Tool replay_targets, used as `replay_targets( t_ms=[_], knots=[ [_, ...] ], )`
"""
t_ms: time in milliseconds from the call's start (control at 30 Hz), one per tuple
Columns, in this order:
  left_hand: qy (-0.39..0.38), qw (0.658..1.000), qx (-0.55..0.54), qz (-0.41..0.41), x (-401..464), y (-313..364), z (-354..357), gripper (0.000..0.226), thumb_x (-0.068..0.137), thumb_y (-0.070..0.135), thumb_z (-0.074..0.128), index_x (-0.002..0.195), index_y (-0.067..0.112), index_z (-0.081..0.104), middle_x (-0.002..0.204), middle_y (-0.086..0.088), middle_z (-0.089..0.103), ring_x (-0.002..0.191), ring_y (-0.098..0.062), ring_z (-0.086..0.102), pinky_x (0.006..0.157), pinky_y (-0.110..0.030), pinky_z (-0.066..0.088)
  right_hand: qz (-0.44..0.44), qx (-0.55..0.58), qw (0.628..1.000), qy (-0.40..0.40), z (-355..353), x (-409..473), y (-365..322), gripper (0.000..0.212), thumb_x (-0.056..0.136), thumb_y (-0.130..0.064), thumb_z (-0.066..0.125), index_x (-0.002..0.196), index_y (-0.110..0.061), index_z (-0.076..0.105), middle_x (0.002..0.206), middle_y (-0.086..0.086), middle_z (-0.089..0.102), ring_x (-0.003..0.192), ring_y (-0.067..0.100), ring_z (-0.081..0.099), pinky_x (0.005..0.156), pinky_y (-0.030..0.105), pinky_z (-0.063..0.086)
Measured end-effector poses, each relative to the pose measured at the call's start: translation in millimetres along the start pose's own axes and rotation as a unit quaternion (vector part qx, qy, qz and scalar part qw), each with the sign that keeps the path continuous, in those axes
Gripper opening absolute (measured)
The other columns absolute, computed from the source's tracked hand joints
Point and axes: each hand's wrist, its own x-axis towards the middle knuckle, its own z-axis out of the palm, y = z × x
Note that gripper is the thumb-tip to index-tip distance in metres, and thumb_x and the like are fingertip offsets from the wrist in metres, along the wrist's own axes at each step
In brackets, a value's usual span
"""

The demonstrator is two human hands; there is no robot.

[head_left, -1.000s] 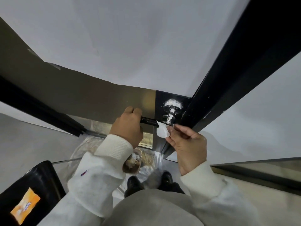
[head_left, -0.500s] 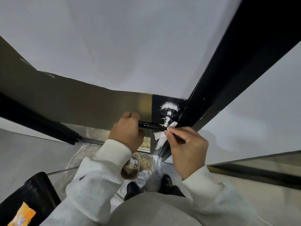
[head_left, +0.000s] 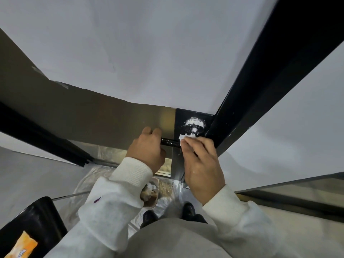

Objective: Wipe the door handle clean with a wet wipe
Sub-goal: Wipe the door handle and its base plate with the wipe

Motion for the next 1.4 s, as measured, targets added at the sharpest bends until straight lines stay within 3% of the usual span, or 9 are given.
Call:
replay_targets(
  t_ms=[233, 333, 533, 700, 867, 933, 1033, 1267, 1400],
  knots=[
    [0.007, 1.0, -0.003, -0.011, -1, 2, -1, 0.024, 0.088, 0.02, 0.063, 0.108, 0.016, 0.051, 0.105, -0.004, 0.048, 0.082, -0.031, 0.058, 0.07, -0.035, 0.043, -0.007, -0.032, 0.998, -0.053, -12, 10, -6, 0.047, 0.091, -0.004, 0.035, 0.128, 0.003, 0.063, 0.126, 0.019, 0.065, 0.105, 0.038, 0.056, 0.083, 0.049, 0.054],
    [0.009, 1.0, -0.009, -0.011, -1, 2, 0, 0.023, 0.088, 0.02, 0.063, 0.107, 0.016, 0.051, 0.105, -0.003, 0.048, 0.084, -0.032, 0.06, 0.07, -0.035, 0.044, -0.003, -0.023, 0.998, -0.056, -18, 6, -2, 0.044, 0.089, 0.002, 0.042, 0.128, 0.002, 0.063, 0.129, 0.015, 0.065, 0.101, 0.034, 0.057, 0.087, 0.044, 0.056],
    [0.013, 1.0, -0.008, -0.009, 1, 1, 2, 0.023, 0.085, 0.019, 0.063, 0.104, 0.015, 0.051, 0.102, -0.005, 0.048, 0.082, -0.034, 0.059, 0.069, -0.037, 0.043, 0.005, -0.078, 0.993, -0.089, -20, 36, -15, 0.051, 0.081, -0.007, 0.026, 0.101, -0.001, 0.073, 0.089, 0.014, 0.072, 0.086, 0.037, 0.057, 0.066, 0.043, 0.051],
    [0.013, 1.0, -0.006, -0.011, 2, 2, 3, 0.021, 0.085, 0.016, 0.06, 0.103, 0.016, 0.051, 0.1, -0.005, 0.048, 0.082, -0.035, 0.059, 0.069, -0.038, 0.045, 0.006, -0.129, 0.977, -0.172, -33, 50, -28, 0.042, 0.081, -0.007, 0.027, 0.094, -0.004, 0.067, 0.086, 0.015, 0.067, 0.096, 0.038, 0.051, 0.073, 0.045, 0.043],
    [0.01, 1.0, -0.013, -0.008, 1, 0, 3, 0.024, 0.085, 0.01, 0.059, 0.108, 0.015, 0.052, 0.101, -0.004, 0.047, 0.081, -0.034, 0.057, 0.072, -0.039, 0.048, -0.01, -0.106, 0.983, -0.152, -24, 47, -22, 0.043, 0.083, -0.006, 0.028, 0.094, -0.001, 0.069, 0.084, 0.016, 0.067, 0.087, 0.037, 0.053, 0.075, 0.044, 0.05],
    [0.008, 1.0, -0.018, -0.006, 1, -1, 4, 0.026, 0.084, 0.01, 0.058, 0.109, 0.016, 0.053, 0.104, -0.005, 0.049, 0.084, -0.038, 0.06, 0.078, -0.045, 0.054, -0.007, -0.061, 0.995, -0.08, -22, 32, -14, 0.049, 0.084, -0.006, 0.027, 0.103, 0.003, 0.072, 0.091, 0.017, 0.07, 0.086, 0.037, 0.057, 0.076, 0.045, 0.055],
    [0.0, 1.0, -0.018, -0.011, 2, -2, 4, 0.026, 0.086, 0.011, 0.058, 0.11, 0.017, 0.053, 0.107, -0.005, 0.049, 0.087, -0.038, 0.061, 0.082, -0.048, 0.055, 0.019, 0.043, 0.999, 0.016, -15, 3, -6, 0.035, 0.091, 0.005, 0.049, 0.121, 0.003, 0.068, 0.116, 0.016, 0.068, 0.099, 0.035, 0.062, 0.089, 0.043, 0.055],
    [-0.005, 1.0, -0.014, -0.005, 2, -3, 5, 0.026, 0.086, 0.012, 0.059, 0.111, 0.019, 0.053, 0.107, -0.004, 0.049, 0.086, -0.036, 0.061, 0.083, -0.047, 0.056, 0.194, 0.277, 0.934, 0.112, -4, -13, 1, 0.022, 0.085, -0.005, 0.077, 0.105, -0.012, 0.073, 0.109, 0.004, 0.064, 0.091, 0.018, 0.069, 0.078, 0.034, 0.06],
    [-0.002, 1.0, -0.012, -0.007, 2, -2, 5, 0.025, 0.085, 0.014, 0.061, 0.109, 0.019, 0.054, 0.104, -0.002, 0.048, 0.083, -0.034, 0.061, 0.079, -0.044, 0.056, 0.377, 0.404, 0.829, 0.085, -6, -5, -6, 0.028, 0.078, -0.003, 0.082, 0.089, -0.024, 0.068, 0.085, 0.0, 0.073, 0.079, 0.008, 0.071, 0.074, 0.023, 0.057]
  ],
)
